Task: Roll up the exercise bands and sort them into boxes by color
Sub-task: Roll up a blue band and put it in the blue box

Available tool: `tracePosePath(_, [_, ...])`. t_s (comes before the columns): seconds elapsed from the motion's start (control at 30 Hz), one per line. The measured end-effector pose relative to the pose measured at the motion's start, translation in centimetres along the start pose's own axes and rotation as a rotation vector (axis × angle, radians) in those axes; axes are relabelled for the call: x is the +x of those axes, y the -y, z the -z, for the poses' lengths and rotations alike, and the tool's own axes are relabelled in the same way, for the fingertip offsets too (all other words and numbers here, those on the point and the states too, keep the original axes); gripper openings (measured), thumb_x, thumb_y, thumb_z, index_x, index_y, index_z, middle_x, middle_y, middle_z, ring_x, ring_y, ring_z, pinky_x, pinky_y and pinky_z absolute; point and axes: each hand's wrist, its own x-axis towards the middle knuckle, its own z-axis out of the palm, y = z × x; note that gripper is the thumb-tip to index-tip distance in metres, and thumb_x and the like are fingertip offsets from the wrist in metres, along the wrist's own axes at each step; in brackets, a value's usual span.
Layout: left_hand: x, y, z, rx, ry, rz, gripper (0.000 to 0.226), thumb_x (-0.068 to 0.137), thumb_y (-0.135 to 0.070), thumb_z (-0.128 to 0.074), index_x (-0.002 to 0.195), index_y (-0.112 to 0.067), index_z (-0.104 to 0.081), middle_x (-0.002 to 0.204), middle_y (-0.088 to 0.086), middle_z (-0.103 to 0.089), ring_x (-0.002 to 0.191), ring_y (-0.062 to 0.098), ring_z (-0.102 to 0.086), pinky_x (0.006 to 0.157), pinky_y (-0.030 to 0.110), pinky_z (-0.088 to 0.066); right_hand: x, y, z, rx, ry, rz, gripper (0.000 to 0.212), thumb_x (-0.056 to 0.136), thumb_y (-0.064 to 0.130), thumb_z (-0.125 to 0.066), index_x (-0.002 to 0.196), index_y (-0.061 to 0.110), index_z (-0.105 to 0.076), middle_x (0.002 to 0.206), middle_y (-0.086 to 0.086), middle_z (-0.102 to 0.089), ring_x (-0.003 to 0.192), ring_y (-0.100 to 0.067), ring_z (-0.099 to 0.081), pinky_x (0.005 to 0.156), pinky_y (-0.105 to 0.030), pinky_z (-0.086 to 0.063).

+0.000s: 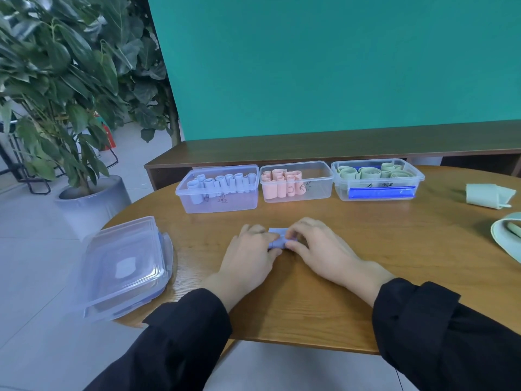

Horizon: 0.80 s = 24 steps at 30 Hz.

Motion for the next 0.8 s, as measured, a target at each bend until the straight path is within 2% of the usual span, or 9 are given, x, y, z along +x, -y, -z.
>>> tracePosePath(0.07, [0.5,0.0,0.0,0.021,0.03,0.015,0.02,0.101,-0.036,-0.055,0.112,-0.028,-0.07,0.108,-0.003,-0.053,0.107,0.023,-0.046,0.085,0.036,-0.044,0.0,-0.3,0.2,-0.009,0.035,-0.019,0.023,0.096,0.039,-0.063,0.118,0.03,-0.063,0.119,0.011,-0.055,0.112,-0.014,-0.05,0.091,-0.038,-0.049])
tracePosePath(0.17, [1.4,0.1,-0.1,0.048,0.061,0.03,0.031,0.104,-0.036,-0.049,0.129,-0.029,-0.065,0.125,0.0,-0.052,0.114,0.024,-0.043,0.094,0.038,-0.044,0.2,-0.7,0.4,-0.06,0.071,-0.034,0.036,0.096,0.039,-0.065,0.13,0.03,-0.06,0.126,0.01,-0.053,0.117,-0.014,-0.047,0.09,-0.037,-0.049])
tracePosePath(0.23, [1.7,0.2,-0.1,0.011,0.046,0.015,0.033,0.104,-0.031,-0.052,0.135,-0.03,-0.063,0.127,-0.001,-0.052,0.115,0.022,-0.043,0.094,0.036,-0.044,0.7,-0.9,0.3,-0.085,0.07,-0.033,0.034,0.098,0.036,-0.062,0.132,0.029,-0.06,0.125,0.009,-0.053,0.118,-0.015,-0.047,0.089,-0.037,-0.049])
tracePosePath(0.37, [1.7,0.9,-0.4,-0.085,-0.045,-0.028,0.029,0.096,-0.016,-0.065,0.122,-0.026,-0.069,0.116,-0.005,-0.065,0.106,0.019,-0.048,0.091,0.035,-0.044,1.7,-1.5,0.2,-0.111,0.097,-0.038,0.03,0.104,0.034,-0.051,0.131,0.032,-0.061,0.12,0.009,-0.051,0.115,-0.017,-0.048,0.083,-0.034,-0.045])
tracePosePath(0.5, [2.2,1.3,-0.6,-0.036,-0.032,-0.038,0.021,0.097,-0.033,-0.063,0.117,-0.033,-0.068,0.11,-0.01,-0.066,0.105,0.02,-0.05,0.089,0.039,-0.045,2.5,-1.6,0.3,-0.144,0.134,-0.037,0.033,0.107,0.033,-0.044,0.135,0.031,-0.061,0.118,0.007,-0.05,0.114,-0.018,-0.049,0.086,-0.037,-0.047])
tracePosePath(0.63, [3.3,1.0,-0.1,0.021,0.036,-0.005,0.027,0.101,-0.036,-0.056,0.123,-0.029,-0.07,0.122,-0.006,-0.058,0.114,0.022,-0.044,0.094,0.039,-0.043,2.9,-1.3,0.1,-0.16,0.13,-0.061,0.033,0.106,0.029,-0.045,0.135,0.032,-0.061,0.123,0.004,-0.052,0.112,-0.021,-0.053,0.09,-0.041,-0.05])
tracePosePath(0.73, [3.8,1.2,-0.4,0.083,0.055,-0.011,0.029,0.102,-0.038,-0.054,0.124,-0.026,-0.068,0.126,-0.003,-0.06,0.116,0.024,-0.046,0.095,0.041,-0.044,3.1,-1.2,-0.3,-0.121,0.048,-0.124,0.025,0.104,0.027,-0.05,0.126,0.027,-0.061,0.121,0.001,-0.061,0.109,-0.026,-0.06,0.089,-0.042,-0.051])
tracePosePath(0.8, [4.0,1.1,-0.7,0.121,0.077,-0.008,0.029,0.101,-0.039,-0.054,0.123,-0.024,-0.066,0.121,-0.002,-0.06,0.115,0.025,-0.046,0.09,0.039,-0.043,3.3,-1.2,-0.2,-0.068,-0.024,-0.158,0.019,0.1,0.027,-0.056,0.119,0.025,-0.058,0.113,0.001,-0.069,0.105,-0.027,-0.064,0.087,-0.043,-0.053])
